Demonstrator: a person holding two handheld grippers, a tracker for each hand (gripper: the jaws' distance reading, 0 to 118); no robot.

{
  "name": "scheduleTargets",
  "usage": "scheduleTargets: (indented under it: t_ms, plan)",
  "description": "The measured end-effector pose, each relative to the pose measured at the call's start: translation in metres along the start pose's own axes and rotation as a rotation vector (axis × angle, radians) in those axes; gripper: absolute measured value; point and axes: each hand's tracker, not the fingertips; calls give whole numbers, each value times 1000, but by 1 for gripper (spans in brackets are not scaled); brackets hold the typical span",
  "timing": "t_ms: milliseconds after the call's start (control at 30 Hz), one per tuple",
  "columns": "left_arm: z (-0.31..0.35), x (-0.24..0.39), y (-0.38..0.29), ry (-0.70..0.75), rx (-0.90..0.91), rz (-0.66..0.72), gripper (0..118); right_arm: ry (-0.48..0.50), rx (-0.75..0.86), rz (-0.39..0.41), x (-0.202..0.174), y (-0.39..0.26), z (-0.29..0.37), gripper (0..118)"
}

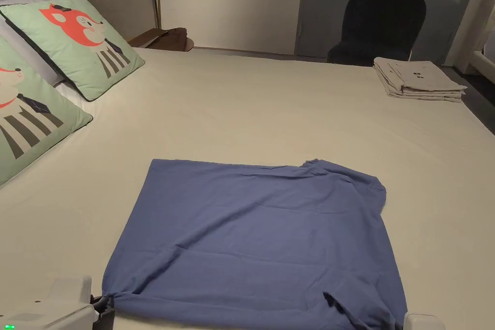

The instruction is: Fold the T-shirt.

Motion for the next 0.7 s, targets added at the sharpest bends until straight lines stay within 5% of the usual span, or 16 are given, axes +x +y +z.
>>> scheduleTargets:
  t_ms: [400,700]
  plan:
    - [-2,-1,33,-18,30,77,6,18,141,-52,2,45,11,2]
    - [-36,12,103,1,91,80,6,17,180,-91,5,113,-40,2]
